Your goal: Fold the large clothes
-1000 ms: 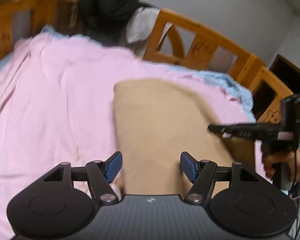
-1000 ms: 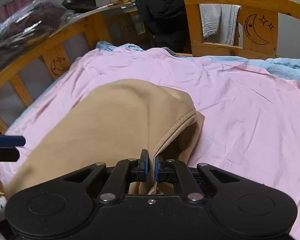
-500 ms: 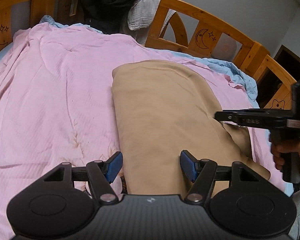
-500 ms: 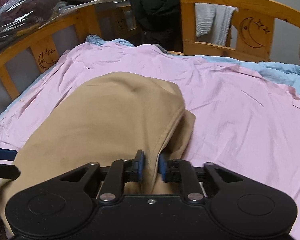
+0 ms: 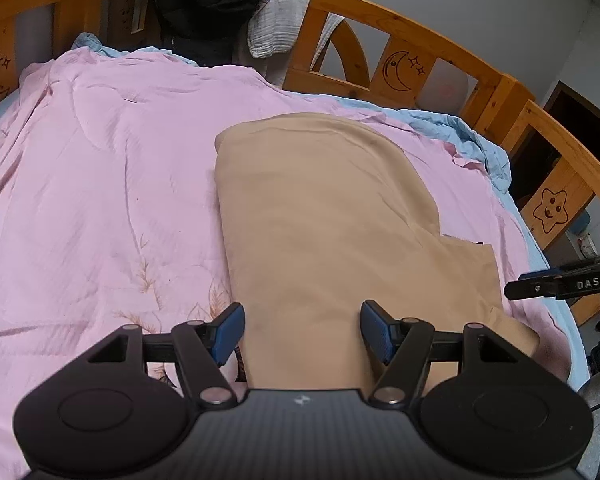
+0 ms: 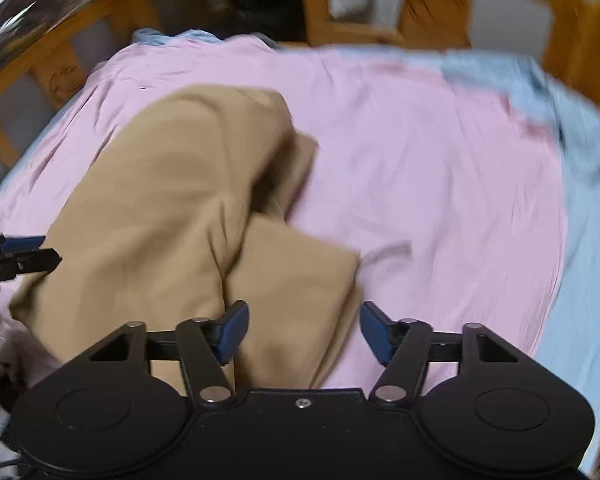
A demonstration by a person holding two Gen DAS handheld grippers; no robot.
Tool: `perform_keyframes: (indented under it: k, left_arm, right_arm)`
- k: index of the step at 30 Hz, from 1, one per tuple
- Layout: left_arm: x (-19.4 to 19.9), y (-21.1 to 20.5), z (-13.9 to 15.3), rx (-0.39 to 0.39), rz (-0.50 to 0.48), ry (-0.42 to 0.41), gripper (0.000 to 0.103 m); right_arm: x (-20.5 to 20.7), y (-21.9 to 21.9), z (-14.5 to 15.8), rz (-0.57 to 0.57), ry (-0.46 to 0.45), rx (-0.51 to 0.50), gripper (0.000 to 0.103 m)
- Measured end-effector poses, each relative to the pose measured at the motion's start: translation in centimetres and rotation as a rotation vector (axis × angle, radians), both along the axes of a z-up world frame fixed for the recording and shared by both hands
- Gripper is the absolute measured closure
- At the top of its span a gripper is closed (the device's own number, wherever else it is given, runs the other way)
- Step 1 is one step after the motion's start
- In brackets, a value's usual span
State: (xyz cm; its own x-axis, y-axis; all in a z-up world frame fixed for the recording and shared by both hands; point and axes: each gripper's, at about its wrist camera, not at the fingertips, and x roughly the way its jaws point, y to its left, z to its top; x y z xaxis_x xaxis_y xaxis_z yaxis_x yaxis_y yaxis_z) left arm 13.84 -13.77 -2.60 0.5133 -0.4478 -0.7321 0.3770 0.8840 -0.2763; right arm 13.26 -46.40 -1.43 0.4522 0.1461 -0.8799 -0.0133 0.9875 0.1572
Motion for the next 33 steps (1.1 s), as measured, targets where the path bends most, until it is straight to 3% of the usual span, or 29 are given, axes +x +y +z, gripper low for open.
perform_keyframes:
  k: [3,4,5,6,7,9,12,16,18,21,24,27,29,33]
  left_arm:
    - [-0.1,0.0,0.0,0.001,-0.001,0.000,0.035]
    - [-0.1,0.0,0.0,0.003,-0.003,-0.001,0.035]
    - [-0.1,0.0,0.0,0.005,-0.005,-0.003,0.035]
    - [-0.1,0.0,-0.1,0.007,-0.007,-0.005,0.035]
    - [-0.2,0.0,-0.2,0.012,-0.010,-0.007,0.034]
    - [-0.3,-0.3,-0.3,0.025,-0.016,-0.010,0.033]
    - [-0.4,-0.2,-0.7,0.026,-0.016,-0.003,0.032]
    - [-0.4,-0.3,-0.9,0.028,-0.015,0.003,0.030]
    - [-0.4,-0.4,-0.9,0.030,-0.015,0.003,0.030]
    - [-0.4,-0.2,-0.9,0.025,-0.014,0.006,0.030]
    - [-0.3,0.1,-1.2,0.012,-0.010,0.016,0.030]
    - [-0.2,0.3,-1.5,0.015,-0.009,0.011,0.030]
    - [0.1,0.5,-2.0,0.002,-0.008,0.017,0.030]
    - [1.0,1.0,-3.4,-0.037,0.005,0.079,0.026]
  right_arm:
    - [0.4,-0.9,-1.1,-0.066,0.000,0.044,0.046]
    - [0.7,-1.0,-1.5,-0.087,0.002,0.052,0.054]
    - [0.9,-0.9,-1.9,-0.108,0.000,0.053,0.072]
    - [1.3,-1.0,-2.1,-0.120,-0.010,0.049,0.083]
    - [1.7,-0.8,-2.5,-0.122,-0.015,0.029,0.088]
    - [2.6,-0.3,-3.7,-0.094,0.012,-0.021,0.088]
    - [3.0,0.1,-2.9,-0.111,-0.018,-0.055,0.081]
    - [4.5,2.5,0.7,-0.013,-0.167,-0.154,0.062]
    - [6.4,4.7,2.3,0.072,-0.238,-0.125,0.059]
    - [9.8,8.4,2.9,0.213,-0.276,-0.001,0.050]
    - [13.2,12.8,1.9,0.348,-0.275,0.029,0.047]
    - [15.7,15.7,-0.8,0.418,-0.199,-0.046,0.040]
    - [16.4,16.2,-2.5,0.424,-0.176,-0.060,0.037]
    - [16.6,15.0,-4.3,0.348,-0.161,0.012,0.032]
